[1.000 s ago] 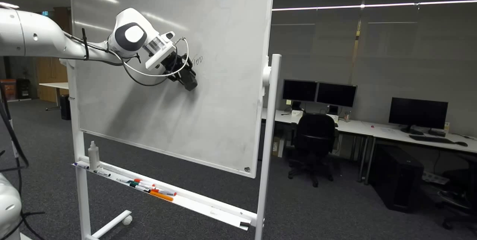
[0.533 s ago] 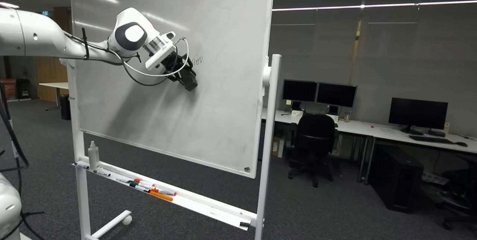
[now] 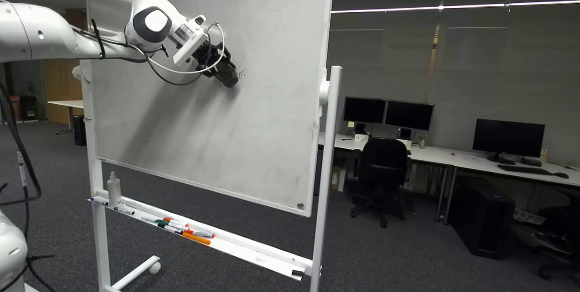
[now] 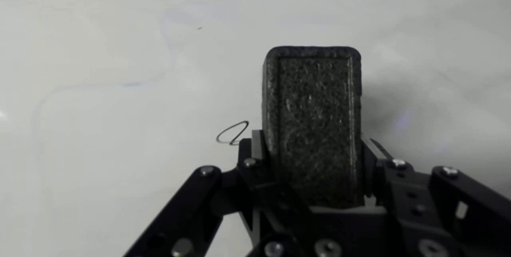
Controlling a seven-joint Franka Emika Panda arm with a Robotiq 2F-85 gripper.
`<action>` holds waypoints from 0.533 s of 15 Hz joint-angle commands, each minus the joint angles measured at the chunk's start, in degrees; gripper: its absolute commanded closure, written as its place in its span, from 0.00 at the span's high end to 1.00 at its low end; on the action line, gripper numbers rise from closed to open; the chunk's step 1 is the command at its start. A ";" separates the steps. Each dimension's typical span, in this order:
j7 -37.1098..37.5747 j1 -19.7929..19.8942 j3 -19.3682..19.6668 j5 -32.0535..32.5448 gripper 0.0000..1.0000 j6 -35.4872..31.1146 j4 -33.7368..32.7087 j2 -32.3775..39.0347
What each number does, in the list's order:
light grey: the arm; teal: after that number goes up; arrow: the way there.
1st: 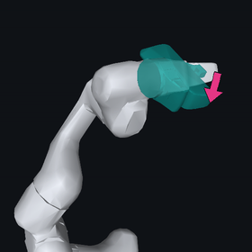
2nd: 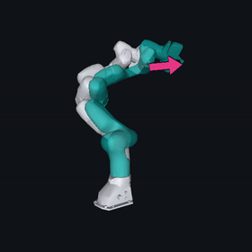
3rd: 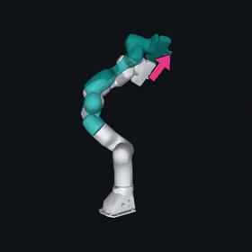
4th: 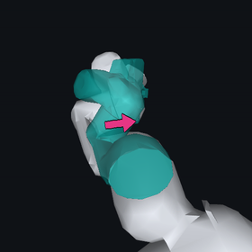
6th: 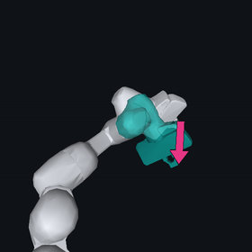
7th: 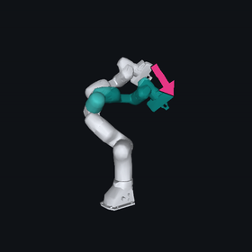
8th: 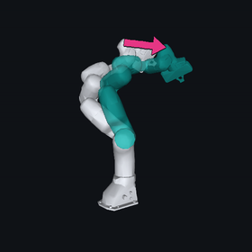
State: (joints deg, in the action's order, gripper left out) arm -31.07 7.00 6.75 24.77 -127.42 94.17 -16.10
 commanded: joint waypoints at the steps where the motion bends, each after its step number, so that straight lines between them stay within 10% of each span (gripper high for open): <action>1: -2.17 -1.10 1.72 -3.28 0.34 -0.40 -7.46 4.50; 8: -23.06 -3.85 7.78 -22.79 0.34 -7.97 -5.07 4.43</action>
State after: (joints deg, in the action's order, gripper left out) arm -44.74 5.37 11.80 9.48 -130.18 88.95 -12.69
